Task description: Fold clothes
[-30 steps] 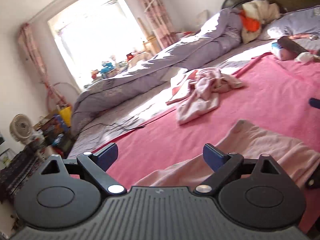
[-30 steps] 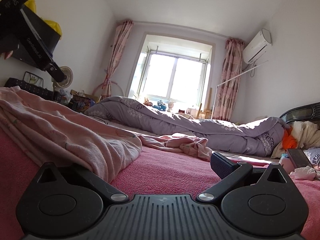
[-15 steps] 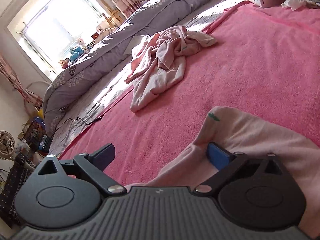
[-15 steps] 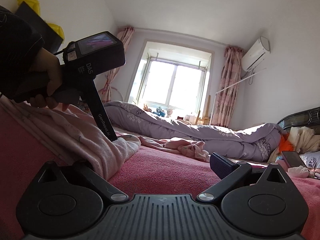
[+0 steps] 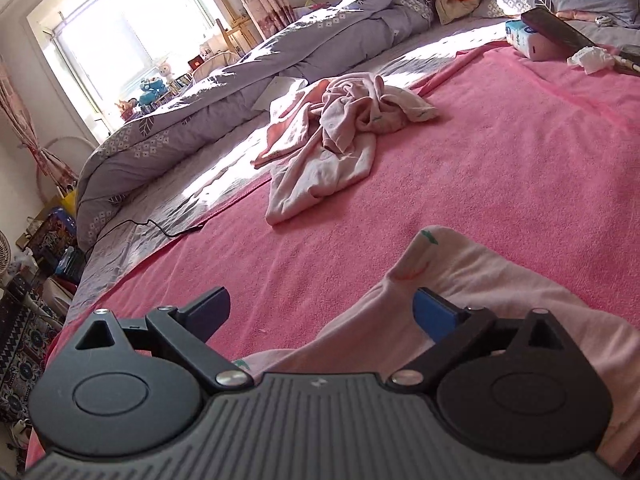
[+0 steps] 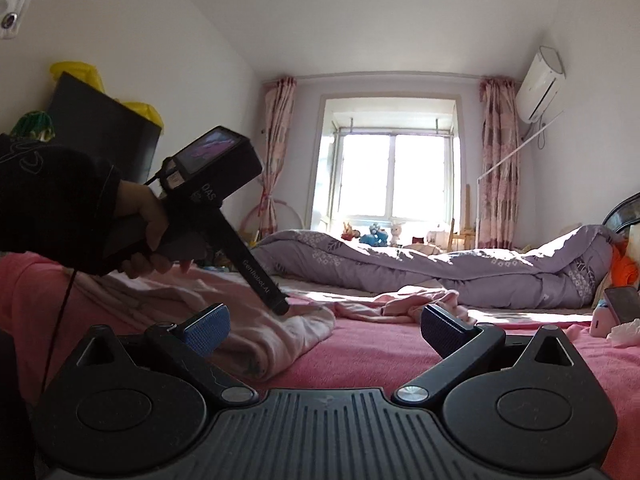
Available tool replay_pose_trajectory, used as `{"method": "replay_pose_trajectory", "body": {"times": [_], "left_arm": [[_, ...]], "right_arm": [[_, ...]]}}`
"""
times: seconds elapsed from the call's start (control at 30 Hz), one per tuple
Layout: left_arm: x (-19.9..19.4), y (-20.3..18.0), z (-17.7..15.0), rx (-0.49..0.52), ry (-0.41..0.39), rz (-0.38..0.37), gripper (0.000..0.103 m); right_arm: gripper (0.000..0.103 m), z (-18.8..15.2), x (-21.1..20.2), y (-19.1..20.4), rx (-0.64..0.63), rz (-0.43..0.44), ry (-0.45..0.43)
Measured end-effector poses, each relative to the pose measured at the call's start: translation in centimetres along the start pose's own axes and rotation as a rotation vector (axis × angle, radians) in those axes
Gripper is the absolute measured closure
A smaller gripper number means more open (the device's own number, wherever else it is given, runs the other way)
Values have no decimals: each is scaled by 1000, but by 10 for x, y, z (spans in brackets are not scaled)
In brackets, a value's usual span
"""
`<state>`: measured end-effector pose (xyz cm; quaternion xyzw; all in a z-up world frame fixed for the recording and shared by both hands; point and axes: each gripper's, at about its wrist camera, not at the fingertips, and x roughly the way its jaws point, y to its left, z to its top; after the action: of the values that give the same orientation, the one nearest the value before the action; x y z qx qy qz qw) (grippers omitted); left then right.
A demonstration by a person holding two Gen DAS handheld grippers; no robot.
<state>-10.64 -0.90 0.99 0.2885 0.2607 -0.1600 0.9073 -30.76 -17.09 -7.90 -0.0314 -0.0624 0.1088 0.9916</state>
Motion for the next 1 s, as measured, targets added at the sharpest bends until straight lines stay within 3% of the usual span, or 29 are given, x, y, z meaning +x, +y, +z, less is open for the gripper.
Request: {"method": "replay_pose_trajectory", "body": {"times": [0.13,0.27,0.3,0.37,0.43,0.53,0.6,0.67,0.77,0.9,1.0], "left_arm": [[-7,20,-12,-69,18,42,3],[9,32,-31,-143,80,48,2],[13,33,-37,-166,86,39,2],[19,39,-43,-225,96,16,0],[20,45,-45,-275,101,-9,0],[13,48,-48,-282,85,-5,0],[-2,47,-51,-264,52,36,0],[-21,47,-58,-250,9,88,1],[-55,50,-75,-256,-65,175,1],[-90,48,-99,-242,-156,318,0],[-87,53,-116,-253,-114,348,0]], "right_arm": [[0,20,53,4,-15,-30,-57],[0,0,90,35,-117,4,204],[1,-12,85,40,-120,9,237],[1,-29,53,35,-5,-18,171],[0,-36,28,30,22,0,169],[0,-46,7,39,-206,52,235],[0,-48,-5,44,-316,81,259],[0,-34,-11,33,-233,112,246],[0,-6,-4,18,-107,67,174],[0,29,46,11,-9,-44,107],[0,38,88,32,-20,-58,141]]}}
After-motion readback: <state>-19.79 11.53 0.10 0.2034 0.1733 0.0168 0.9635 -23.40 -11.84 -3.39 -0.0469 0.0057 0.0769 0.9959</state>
